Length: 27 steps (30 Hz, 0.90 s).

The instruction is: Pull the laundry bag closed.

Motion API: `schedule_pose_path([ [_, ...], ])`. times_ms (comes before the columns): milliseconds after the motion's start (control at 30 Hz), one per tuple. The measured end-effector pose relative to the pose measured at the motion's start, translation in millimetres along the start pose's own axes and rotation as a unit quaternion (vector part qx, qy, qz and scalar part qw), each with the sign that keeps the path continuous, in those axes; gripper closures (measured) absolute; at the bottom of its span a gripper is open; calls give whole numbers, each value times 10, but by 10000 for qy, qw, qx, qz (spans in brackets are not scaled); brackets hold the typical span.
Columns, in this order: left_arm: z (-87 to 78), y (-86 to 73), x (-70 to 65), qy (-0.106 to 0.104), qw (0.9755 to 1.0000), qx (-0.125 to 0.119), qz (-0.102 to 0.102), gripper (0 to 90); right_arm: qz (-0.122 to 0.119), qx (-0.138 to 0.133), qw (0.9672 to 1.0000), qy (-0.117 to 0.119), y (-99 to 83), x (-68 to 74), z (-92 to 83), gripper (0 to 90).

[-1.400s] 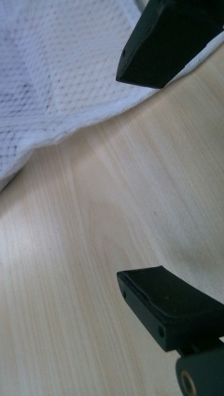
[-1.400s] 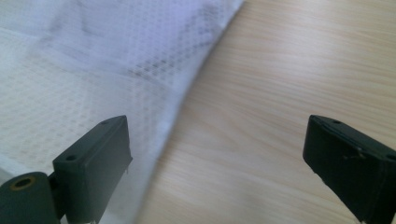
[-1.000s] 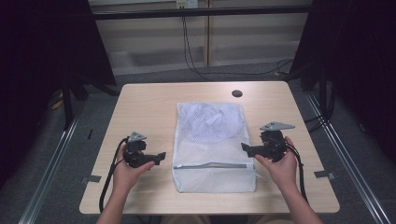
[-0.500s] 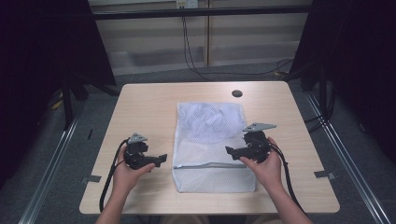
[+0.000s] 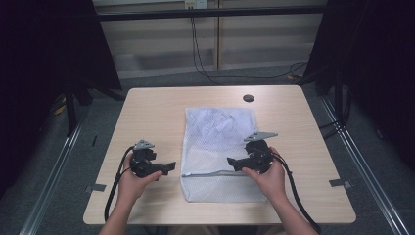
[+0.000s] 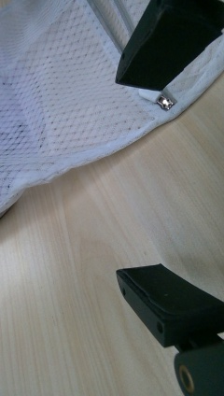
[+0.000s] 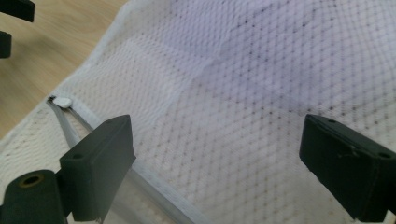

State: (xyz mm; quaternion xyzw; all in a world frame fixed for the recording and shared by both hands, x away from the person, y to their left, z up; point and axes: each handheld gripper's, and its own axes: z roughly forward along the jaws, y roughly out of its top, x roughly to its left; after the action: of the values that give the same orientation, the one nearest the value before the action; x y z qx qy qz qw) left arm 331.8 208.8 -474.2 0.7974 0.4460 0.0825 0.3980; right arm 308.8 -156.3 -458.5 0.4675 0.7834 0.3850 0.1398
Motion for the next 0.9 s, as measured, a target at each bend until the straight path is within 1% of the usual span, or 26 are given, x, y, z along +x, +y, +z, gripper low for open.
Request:
schedule_pose_path([
  [67,-8,-2,-13,-8,10000,-18,2,67,12,2,10000,48,13,43,43,102],
  [100,-17,0,-5,-21,10000,20,65,68,57,24,10000,61,18,63,55,102],
  [167,-22,1,-6,-39,10000,18,62,69,14,22,9999,117,32,99,81,104],
  [233,-25,1,-8,-10,10000,5,43,70,-3,43,9999,132,39,123,94,105],
  [300,-29,3,-2,-12,10000,-11,32,70,-58,71,9998,172,67,186,124,105],
  [333,-31,2,-6,-17,10000,-53,-25,70,-61,76,9998,174,76,206,133,105],
  [400,-36,2,-9,-44,10000,-47,-10,70,-55,85,9997,211,92,243,151,105],
  [433,-37,2,-11,-54,10000,-41,-1,70,-92,97,9997,227,102,257,156,105],
  [467,-38,4,-12,-48,10000,-15,35,70,-69,100,9997,211,110,278,161,108],
  [500,-37,5,-12,-53,10000,-20,34,70,-96,88,9996,250,117,287,170,110],
  [533,-38,7,-13,-59,10000,-15,43,70,-73,119,9996,251,128,305,175,110],
  [633,-44,9,-19,-69,10000,-27,41,70,-102,158,9994,290,149,350,199,117],
  [667,-44,9,-19,-69,10000,-27,41,70,-115,131,9993,323,152,360,211,122],
  [900,-44,15,-24,-89,10000,-42,12,70,-63,145,9991,403,157,425,269,149],
])
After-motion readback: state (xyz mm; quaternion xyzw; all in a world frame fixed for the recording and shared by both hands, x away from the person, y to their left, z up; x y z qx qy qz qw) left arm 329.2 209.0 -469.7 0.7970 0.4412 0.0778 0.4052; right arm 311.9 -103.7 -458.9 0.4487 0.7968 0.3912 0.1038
